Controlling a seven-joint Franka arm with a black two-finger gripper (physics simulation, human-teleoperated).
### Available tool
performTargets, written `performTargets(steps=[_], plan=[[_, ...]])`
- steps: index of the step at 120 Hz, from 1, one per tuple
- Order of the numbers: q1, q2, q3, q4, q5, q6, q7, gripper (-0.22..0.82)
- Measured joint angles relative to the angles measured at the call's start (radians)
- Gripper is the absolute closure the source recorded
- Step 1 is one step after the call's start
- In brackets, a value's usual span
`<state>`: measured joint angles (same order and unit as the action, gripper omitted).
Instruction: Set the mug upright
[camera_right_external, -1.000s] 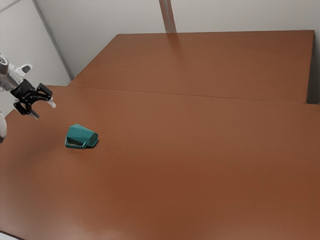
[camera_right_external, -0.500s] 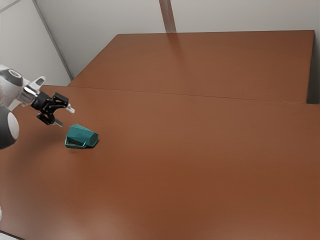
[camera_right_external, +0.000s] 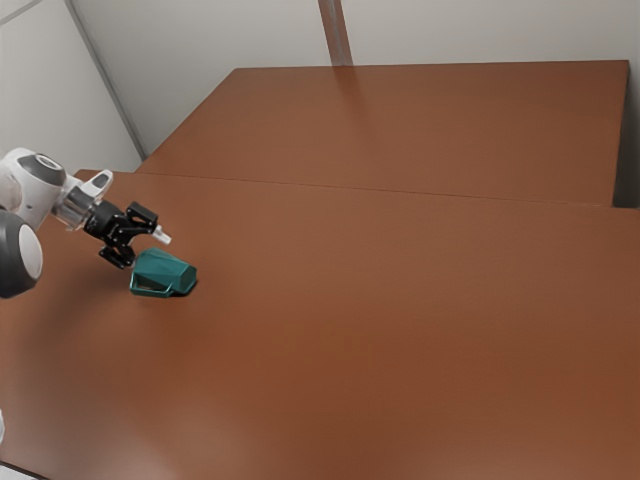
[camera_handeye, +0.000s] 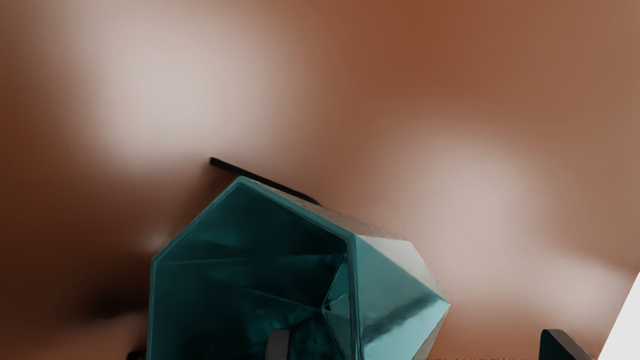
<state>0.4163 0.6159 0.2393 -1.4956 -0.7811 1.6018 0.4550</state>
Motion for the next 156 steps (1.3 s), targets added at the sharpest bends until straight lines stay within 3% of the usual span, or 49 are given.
performTargets(steps=[20,44,61,97,111,126,156], plan=[[-0.003,-0.008,-0.025,0.011,0.012,-0.008,0.004,0.53],[-0.012,-0.027,-0.063,0.016,0.032,-0.013,-0.002,0.71],[-0.029,-0.055,-0.072,0.013,0.072,-0.013,-0.017,0.75],[-0.095,-0.231,-0.145,-0.014,0.332,0.026,-0.074,0.76],[-0.170,-0.358,-0.165,-0.166,0.496,0.114,-0.100,0.77],[-0.213,-0.493,-0.238,-0.355,0.639,0.247,-0.141,0.77],[-0.240,-0.591,-0.367,-0.531,0.744,0.465,-0.277,0.77]])
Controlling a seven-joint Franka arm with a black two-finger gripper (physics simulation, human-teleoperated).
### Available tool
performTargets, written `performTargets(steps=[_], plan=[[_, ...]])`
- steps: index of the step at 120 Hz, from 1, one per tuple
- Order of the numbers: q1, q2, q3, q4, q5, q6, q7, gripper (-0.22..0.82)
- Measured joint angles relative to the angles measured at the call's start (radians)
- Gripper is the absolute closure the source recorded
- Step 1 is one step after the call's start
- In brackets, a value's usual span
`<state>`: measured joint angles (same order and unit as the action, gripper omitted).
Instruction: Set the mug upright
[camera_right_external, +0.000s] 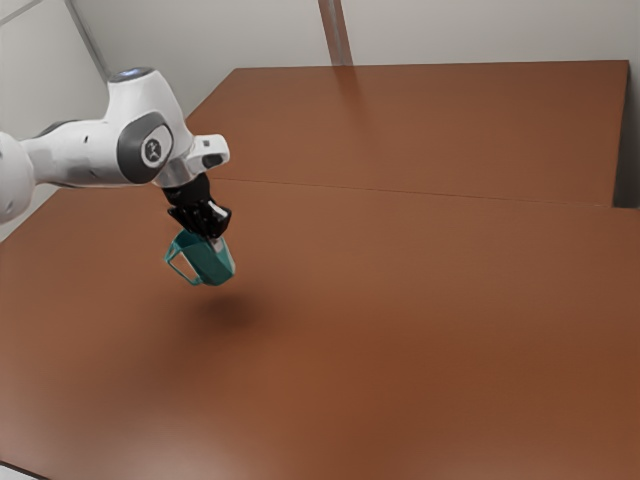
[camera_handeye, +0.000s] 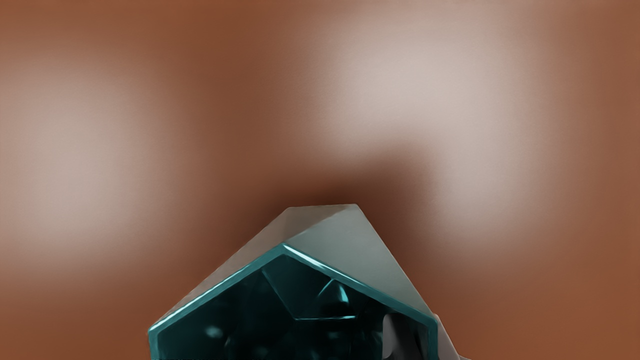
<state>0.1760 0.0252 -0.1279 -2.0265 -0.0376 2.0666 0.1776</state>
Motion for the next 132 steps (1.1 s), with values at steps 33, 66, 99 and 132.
performTargets(steps=[33,66,99,132], plan=[[-0.057,0.025,-0.030,-0.056,0.010,0.107,-0.141,0.77],[0.038,0.069,-0.037,-0.058,0.005,0.139,-0.238,0.78],[0.025,0.124,-0.041,-0.057,0.005,0.161,-0.308,0.79],[0.028,0.110,-0.042,-0.047,0.009,0.162,-0.349,0.42]])
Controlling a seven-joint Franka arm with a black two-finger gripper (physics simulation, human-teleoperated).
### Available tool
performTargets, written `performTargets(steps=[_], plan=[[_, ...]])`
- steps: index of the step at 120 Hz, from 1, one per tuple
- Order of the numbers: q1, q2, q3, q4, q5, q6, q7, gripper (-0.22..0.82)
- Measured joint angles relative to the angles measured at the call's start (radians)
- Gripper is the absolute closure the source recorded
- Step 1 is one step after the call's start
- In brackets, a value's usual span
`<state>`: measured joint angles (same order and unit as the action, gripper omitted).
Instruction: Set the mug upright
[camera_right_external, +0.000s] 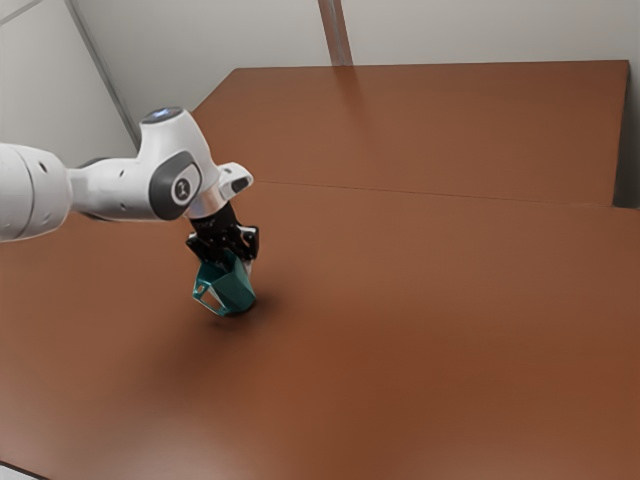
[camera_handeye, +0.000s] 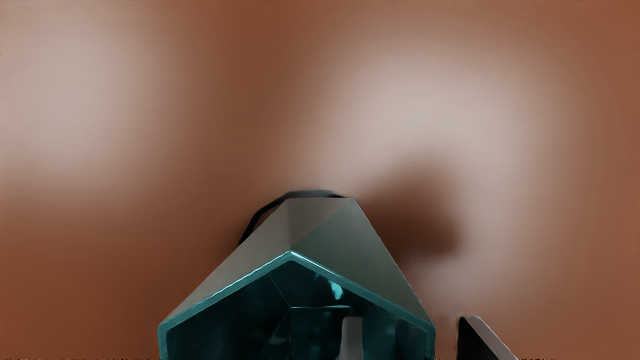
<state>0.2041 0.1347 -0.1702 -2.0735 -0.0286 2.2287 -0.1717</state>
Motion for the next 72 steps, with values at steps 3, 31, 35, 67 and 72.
performTargets(steps=[3,31,35,67,72], plan=[[0.000,-0.005,0.000,0.000,0.000,-0.001,-0.002,0.38],[0.001,-0.080,0.000,0.016,-0.001,-0.007,-0.018,0.13],[0.000,-0.091,0.001,0.021,-0.001,-0.007,-0.020,0.11],[0.014,-0.107,-0.016,0.227,0.109,-0.183,-0.033,0.03],[0.016,-0.105,-0.020,0.259,0.119,-0.218,-0.034,0.03]])
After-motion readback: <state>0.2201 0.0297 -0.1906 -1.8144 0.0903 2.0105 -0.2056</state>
